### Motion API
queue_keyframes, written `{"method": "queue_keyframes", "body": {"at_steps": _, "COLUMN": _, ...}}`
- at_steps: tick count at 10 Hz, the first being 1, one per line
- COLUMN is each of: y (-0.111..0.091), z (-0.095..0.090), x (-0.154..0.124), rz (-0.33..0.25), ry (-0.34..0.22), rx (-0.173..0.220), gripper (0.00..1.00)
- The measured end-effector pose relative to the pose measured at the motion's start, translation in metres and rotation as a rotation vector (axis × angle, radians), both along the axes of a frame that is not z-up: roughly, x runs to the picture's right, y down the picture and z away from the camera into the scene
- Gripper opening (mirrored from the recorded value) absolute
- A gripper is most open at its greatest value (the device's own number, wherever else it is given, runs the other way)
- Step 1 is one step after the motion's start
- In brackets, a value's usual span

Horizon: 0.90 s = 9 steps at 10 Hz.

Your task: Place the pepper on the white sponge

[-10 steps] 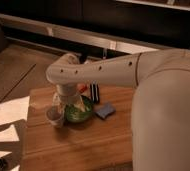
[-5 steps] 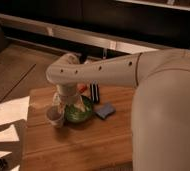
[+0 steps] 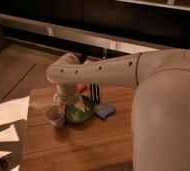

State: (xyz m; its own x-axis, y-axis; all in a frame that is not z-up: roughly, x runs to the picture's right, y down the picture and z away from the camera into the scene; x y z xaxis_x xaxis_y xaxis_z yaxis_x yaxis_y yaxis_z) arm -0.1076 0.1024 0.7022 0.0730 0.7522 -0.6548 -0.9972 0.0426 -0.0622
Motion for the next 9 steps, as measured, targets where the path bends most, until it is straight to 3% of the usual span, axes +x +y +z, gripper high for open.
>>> {"method": "queue_keyframes", "body": {"at_steps": 6, "y": -0.002, "z": 0.001, "x": 0.000, "rz": 0.001, "ry": 0.000, "rx": 0.006, "gripper": 0.65}}
{"method": "queue_keyframes", "body": {"at_steps": 8, "y": -0.036, "z": 0.015, "x": 0.002, "rz": 0.028, "ry": -0.028, "rx": 0.092, "gripper": 0.65}}
{"method": "queue_keyframes", "body": {"at_steps": 9, "y": -0.069, "z": 0.027, "x": 0.006, "rz": 0.037, "ry": -0.058, "rx": 0.164, "gripper": 0.65}}
